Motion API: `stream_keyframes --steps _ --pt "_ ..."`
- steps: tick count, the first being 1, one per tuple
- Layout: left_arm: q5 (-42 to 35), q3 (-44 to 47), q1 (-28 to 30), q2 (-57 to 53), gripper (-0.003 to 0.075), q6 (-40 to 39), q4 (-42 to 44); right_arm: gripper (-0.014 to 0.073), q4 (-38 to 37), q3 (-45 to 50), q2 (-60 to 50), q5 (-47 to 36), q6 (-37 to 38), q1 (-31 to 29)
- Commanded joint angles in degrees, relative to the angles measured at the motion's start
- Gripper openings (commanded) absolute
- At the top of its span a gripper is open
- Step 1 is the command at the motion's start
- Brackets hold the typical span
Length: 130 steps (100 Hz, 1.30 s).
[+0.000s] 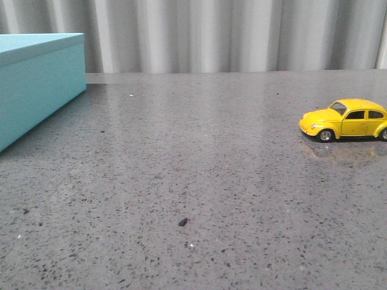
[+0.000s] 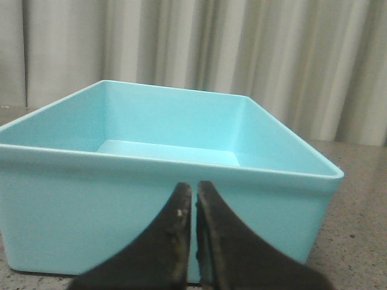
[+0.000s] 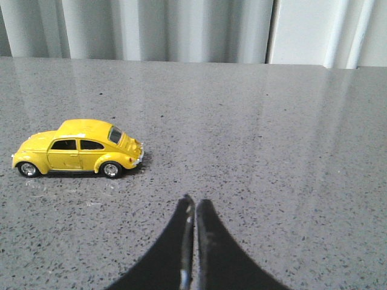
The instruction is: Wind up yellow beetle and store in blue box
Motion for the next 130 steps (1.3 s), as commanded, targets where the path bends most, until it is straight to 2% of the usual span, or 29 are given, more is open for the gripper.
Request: stream_keyframes --steps 1,22,40,46,75,91,106,119,130 --pt "-4.64 -1.55 0.08 0.79 -0.0021 -0.39 -0.29 -0.0041 1.48 0.39 -0.85 -4.50 -0.33 -0.33" --pt "1.96 -9.94 0.08 2.47 -0.0021 -0.39 -0.29 -0.0041 3.19 -6.54 4.21 1.26 -0.33 -0.33" --pt "8.96 -16.95 0.08 5.23 -0.0021 -0.39 -0.29 -0.0041 2.89 -18.38 13.22 12.74 -0.33 -0.33" --pt "9.71 -18.30 0.08 5.89 -0.0021 -0.39 -0.29 -0.0041 2.89 -21.66 16.35 14.25 -0.33 -0.33" --pt "7.39 -18.92 0.08 6.06 -0.0021 -0.39 -0.26 -0.0041 2.40 -25.56 22.26 8.08 -0.33 0.19" --pt "7.17 -18.92 0.08 6.06 -0.0021 -0.39 -0.26 -0.0041 2.25 -31.67 29.09 12.83 -0.33 2.19" --pt "7.05 -18.92 0.08 6.06 -0.0021 -0.39 -0.26 -0.0041 2.25 -36.88 36.65 13.39 -0.33 6.29" --pt "7.05 -18.92 0.08 6.06 -0.0021 -0.39 -0.26 -0.0041 2.25 -43.54 45.47 20.19 -0.33 9.95" --pt "7.05 -18.92 0.08 6.06 -0.0021 -0.39 -0.26 -0.0041 2.25 -48.67 52.59 22.74 -0.33 12.66"
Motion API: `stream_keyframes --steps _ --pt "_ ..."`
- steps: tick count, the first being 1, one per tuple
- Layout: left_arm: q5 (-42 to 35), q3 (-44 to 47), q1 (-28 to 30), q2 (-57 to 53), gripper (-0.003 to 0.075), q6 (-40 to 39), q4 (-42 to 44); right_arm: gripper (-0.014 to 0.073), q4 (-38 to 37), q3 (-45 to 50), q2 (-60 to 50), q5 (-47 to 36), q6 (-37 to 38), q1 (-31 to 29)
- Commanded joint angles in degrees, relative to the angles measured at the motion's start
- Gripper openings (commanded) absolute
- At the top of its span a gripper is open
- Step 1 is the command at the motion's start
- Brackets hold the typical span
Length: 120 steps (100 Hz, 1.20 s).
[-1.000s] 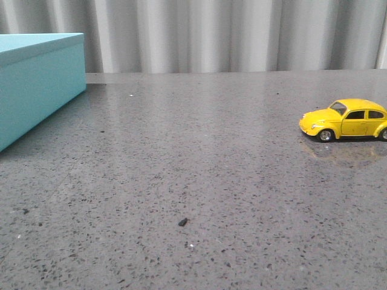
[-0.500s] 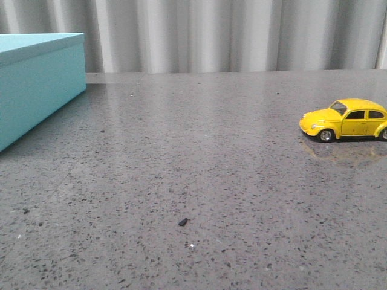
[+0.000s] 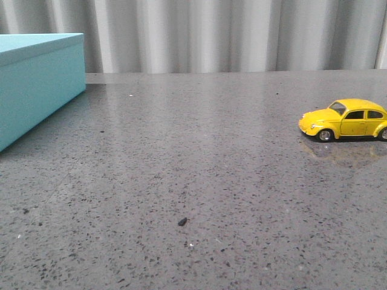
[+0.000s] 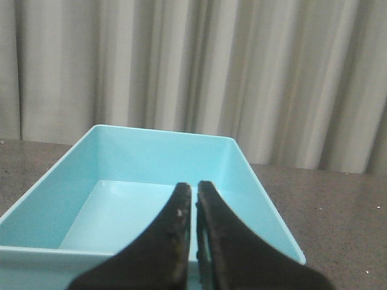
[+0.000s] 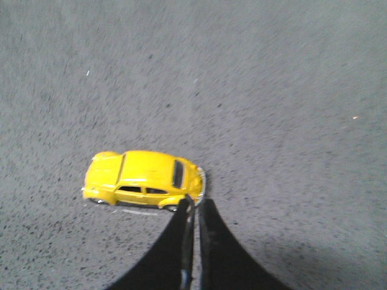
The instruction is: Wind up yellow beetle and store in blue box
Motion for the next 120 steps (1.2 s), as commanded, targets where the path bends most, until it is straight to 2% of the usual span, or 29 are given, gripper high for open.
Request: stream_keyframes --steps 1,9,27,52,75,120 --pt "-4.76 -2.05 0.08 1.09 -0.0021 -0.39 -0.26 -0.0041 -0.45 -6.24 5.56 -0.88 -0.33 2.07" --pt "-4.76 -2.05 0.08 1.09 -0.0021 -0.39 -0.26 -0.0041 -0.45 -9.93 10.14 0.71 -0.33 3.61" --pt "-4.76 -2.05 0.08 1.09 -0.0021 -0.39 -0.26 -0.0041 0.31 -20.50 20.52 12.84 0.39 4.48" --pt "-4.76 -2.05 0.08 1.09 -0.0021 -0.39 -0.26 -0.0041 2.81 -28.77 31.03 20.71 0.67 4.48" --pt "-4.76 -2.05 0.08 1.09 -0.0021 -0.39 -0.26 -0.0041 5.18 -29.64 35.96 21.76 0.67 4.48" --pt "-4.76 -2.05 0.08 1.09 -0.0021 -0.39 -0.26 -0.0041 5.06 -29.73 38.92 20.99 0.67 5.81"
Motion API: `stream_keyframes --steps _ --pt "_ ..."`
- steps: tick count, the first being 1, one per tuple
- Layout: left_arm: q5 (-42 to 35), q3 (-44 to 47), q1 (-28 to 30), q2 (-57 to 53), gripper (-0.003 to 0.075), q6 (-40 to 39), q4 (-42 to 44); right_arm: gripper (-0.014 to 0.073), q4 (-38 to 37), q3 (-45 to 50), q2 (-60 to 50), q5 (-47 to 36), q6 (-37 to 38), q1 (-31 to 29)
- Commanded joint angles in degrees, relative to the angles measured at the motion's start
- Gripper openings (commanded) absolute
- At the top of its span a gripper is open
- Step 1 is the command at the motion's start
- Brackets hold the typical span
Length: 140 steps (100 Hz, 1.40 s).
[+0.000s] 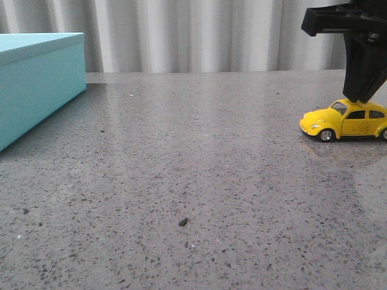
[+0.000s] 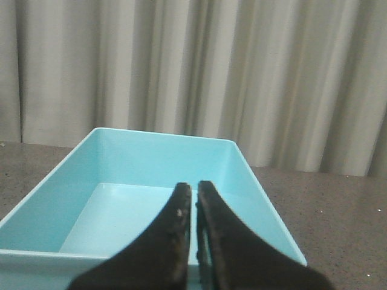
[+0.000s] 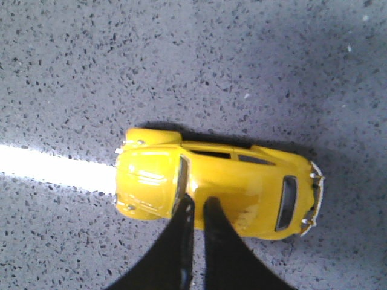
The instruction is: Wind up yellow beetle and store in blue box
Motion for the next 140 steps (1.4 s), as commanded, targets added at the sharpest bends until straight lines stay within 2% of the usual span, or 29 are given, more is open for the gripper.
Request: stream_keyframes --steps 1,75,94,112,140 --pt "-4.37 -2.05 0.08 1.09 -0.0021 -0.39 -0.26 -0.0041 -0.20 -1.94 -1.36 -1.77 0.15 -0.02" --pt "-4.27 -2.05 0.08 1.09 -0.0021 -0.39 -0.26 -0.0041 -1.10 -1.94 1.65 -0.94 0.15 -0.36" --pt "-4.27 -2.05 0.08 1.09 -0.0021 -0.39 -0.26 -0.0041 -6.15 -1.94 2.03 1.09 2.73 -0.36" --pt "-4.27 -2.05 0.08 1.09 -0.0021 -0.39 -0.26 -0.0041 -6.40 -1.94 2.03 2.70 2.85 -2.67" --pt "-4.27 -2.05 0.08 1.09 -0.0021 -0.39 -0.26 -0.0041 -7.86 -1.94 2.03 4.68 2.85 -9.37"
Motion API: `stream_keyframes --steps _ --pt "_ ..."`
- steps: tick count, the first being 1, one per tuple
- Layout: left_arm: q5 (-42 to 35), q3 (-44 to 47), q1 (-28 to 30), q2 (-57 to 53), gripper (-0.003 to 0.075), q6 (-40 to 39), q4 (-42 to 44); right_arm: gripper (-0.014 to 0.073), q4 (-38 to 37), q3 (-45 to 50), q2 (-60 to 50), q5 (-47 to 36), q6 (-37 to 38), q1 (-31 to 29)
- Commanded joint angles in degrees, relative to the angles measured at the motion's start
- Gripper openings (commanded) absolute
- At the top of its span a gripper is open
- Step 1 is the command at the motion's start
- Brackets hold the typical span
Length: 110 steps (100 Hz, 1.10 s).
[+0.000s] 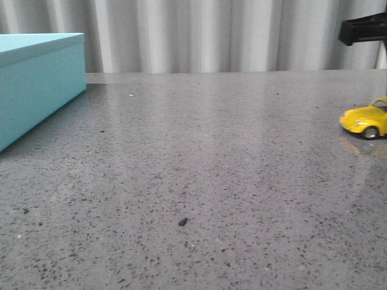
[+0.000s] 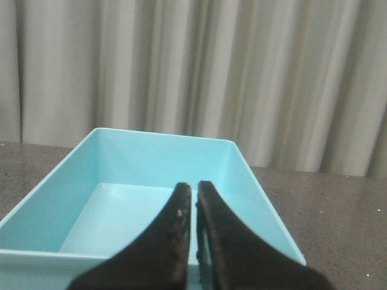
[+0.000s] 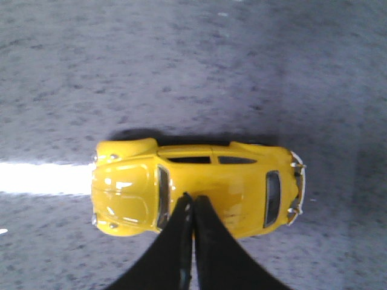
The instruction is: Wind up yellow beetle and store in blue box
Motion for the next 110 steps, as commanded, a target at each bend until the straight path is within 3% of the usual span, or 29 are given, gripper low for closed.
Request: stream_keyframes --steps 1,34,57,110 --pt "-4.27 -2.05 0.08 1.09 -0.0021 -0.39 -0.26 -0.0041 -2.54 -0.51 -0.35 1.14 0.04 -2.67" --pt "-4.27 -2.05 0.08 1.09 -0.0021 -0.39 -0.26 -0.0041 -4.39 -0.51 -0.80 1.25 0.04 -6.99" --pt "-3.78 -2.05 0.08 1.09 -0.0021 -0.39 -0.26 -0.0041 2.38 -0.54 -6.41 -1.37 -0.07 -6.89" --pt "-3.40 -2.05 0.08 1.09 -0.0021 -0.39 -0.26 -0.0041 3.15 -0.54 -13.50 -3.46 -0.14 0.27"
